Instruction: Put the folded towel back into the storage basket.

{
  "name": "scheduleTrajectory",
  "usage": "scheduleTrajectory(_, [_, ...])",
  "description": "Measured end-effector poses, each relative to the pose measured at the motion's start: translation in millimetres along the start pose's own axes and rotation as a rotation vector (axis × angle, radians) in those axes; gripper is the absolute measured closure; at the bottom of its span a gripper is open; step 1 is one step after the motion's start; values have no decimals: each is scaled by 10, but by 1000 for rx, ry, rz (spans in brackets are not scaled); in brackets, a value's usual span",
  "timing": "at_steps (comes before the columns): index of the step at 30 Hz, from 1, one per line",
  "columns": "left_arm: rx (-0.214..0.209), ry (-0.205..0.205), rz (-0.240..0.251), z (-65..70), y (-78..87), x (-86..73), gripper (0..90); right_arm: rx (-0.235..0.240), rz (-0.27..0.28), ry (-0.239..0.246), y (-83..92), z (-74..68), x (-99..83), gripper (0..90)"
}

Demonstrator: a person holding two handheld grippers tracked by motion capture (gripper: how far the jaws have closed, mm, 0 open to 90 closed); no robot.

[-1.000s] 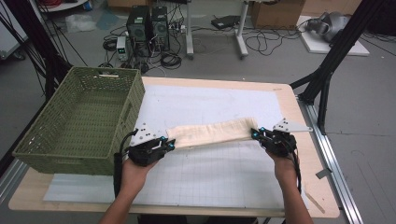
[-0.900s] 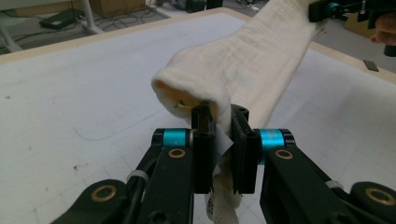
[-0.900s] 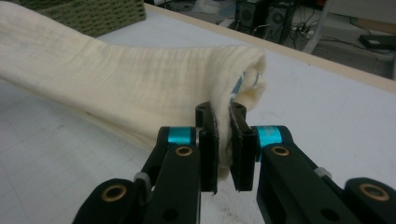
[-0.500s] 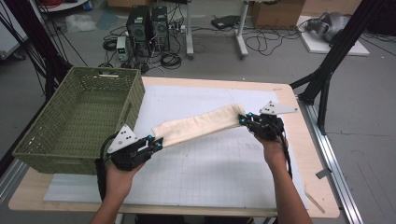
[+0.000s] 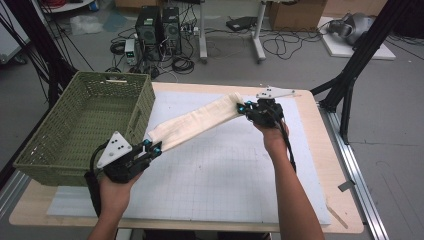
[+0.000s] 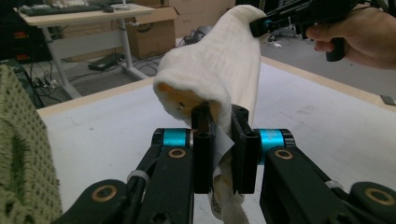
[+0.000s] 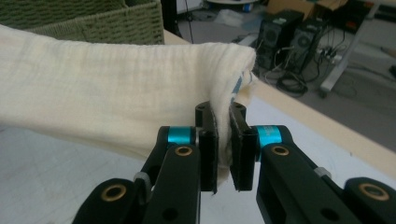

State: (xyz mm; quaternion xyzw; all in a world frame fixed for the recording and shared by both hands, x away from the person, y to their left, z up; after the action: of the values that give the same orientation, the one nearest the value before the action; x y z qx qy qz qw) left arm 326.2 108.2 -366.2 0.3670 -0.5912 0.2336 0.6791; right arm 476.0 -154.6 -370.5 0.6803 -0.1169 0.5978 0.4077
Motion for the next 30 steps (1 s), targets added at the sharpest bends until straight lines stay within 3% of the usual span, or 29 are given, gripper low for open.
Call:
scheduleTrajectory(10, [41,-28,29,-162,206,41,809,66,7,52,-326,-118,372,838])
scheduleTrajectory(16, [69,-8,44,-250,317,40,810,96,22,65,-563,-211,554,838])
scheduleTrajectory(30, [134,-8,57,-474,561,24,810,144,31,92,-1121,-478,939,838])
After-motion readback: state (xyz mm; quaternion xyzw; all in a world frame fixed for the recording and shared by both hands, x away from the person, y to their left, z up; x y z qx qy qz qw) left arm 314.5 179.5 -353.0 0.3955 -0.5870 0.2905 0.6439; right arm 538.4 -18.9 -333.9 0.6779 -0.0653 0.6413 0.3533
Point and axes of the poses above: each handheld gripper's, and its own axes: y roughly backward along the jaws, x roughly out of its top, z roughly to its right, the point moved 10 cm from there along -y, roughly forward along the jaws, and after that the axes turned 1 degree about y, right-handed, at the moved point
